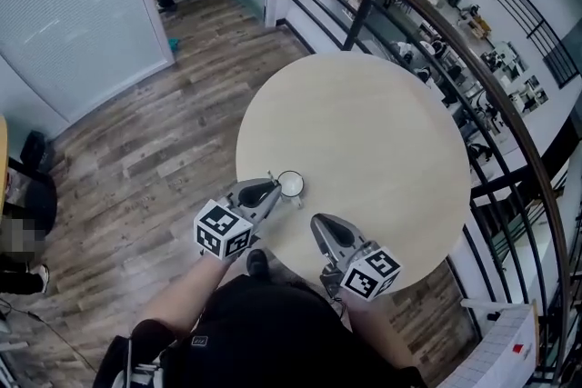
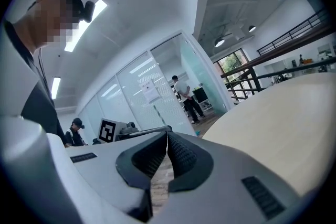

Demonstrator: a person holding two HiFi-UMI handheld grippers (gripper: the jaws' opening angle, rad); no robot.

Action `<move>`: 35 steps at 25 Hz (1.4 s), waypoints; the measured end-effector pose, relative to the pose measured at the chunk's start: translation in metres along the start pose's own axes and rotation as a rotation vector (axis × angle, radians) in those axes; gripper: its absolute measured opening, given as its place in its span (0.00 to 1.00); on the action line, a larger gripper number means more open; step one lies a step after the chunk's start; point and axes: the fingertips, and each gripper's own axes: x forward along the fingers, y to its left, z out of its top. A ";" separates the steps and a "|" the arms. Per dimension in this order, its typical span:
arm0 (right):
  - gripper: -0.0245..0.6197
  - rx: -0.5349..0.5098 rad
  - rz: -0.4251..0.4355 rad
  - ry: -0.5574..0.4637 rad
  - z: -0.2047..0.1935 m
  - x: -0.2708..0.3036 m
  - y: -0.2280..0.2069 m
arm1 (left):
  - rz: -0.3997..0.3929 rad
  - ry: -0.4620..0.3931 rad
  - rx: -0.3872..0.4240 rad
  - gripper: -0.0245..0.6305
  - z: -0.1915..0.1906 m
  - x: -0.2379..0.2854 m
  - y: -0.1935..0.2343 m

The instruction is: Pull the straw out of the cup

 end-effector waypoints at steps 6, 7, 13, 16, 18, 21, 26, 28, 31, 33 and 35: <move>0.07 -0.001 0.036 -0.026 -0.001 -0.045 0.016 | 0.039 -0.031 0.003 0.08 0.008 -0.023 -0.047; 0.07 -0.012 0.043 -0.029 -0.001 -0.056 0.020 | 0.049 -0.034 0.000 0.08 0.008 -0.025 -0.057; 0.07 -0.071 0.049 -0.003 -0.018 -0.113 0.024 | 0.070 -0.060 0.003 0.08 0.002 -0.017 -0.126; 0.07 -0.073 0.071 -0.004 -0.023 -0.133 0.027 | 0.071 -0.062 0.042 0.08 0.003 -0.011 -0.158; 0.07 -0.076 0.073 -0.005 -0.024 -0.143 0.029 | 0.066 -0.069 0.063 0.08 0.005 -0.014 -0.175; 0.07 -0.099 0.053 -0.013 -0.016 -0.155 0.029 | 0.053 -0.087 0.069 0.08 0.014 -0.023 -0.184; 0.07 -0.127 -0.014 -0.061 0.008 -0.176 0.020 | 0.052 -0.119 0.099 0.08 0.035 -0.041 -0.183; 0.07 -0.140 -0.036 -0.088 0.019 -0.176 0.020 | 0.055 -0.101 0.129 0.08 0.037 -0.052 -0.178; 0.07 -0.190 -0.067 -0.119 0.032 -0.170 0.030 | 0.063 -0.095 0.169 0.08 0.049 -0.073 -0.170; 0.07 -0.221 -0.079 -0.132 0.038 -0.162 0.039 | 0.079 -0.103 0.190 0.08 0.059 -0.089 -0.160; 0.07 -0.233 -0.088 -0.154 0.044 -0.156 0.047 | 0.090 -0.114 0.188 0.08 0.064 -0.101 -0.151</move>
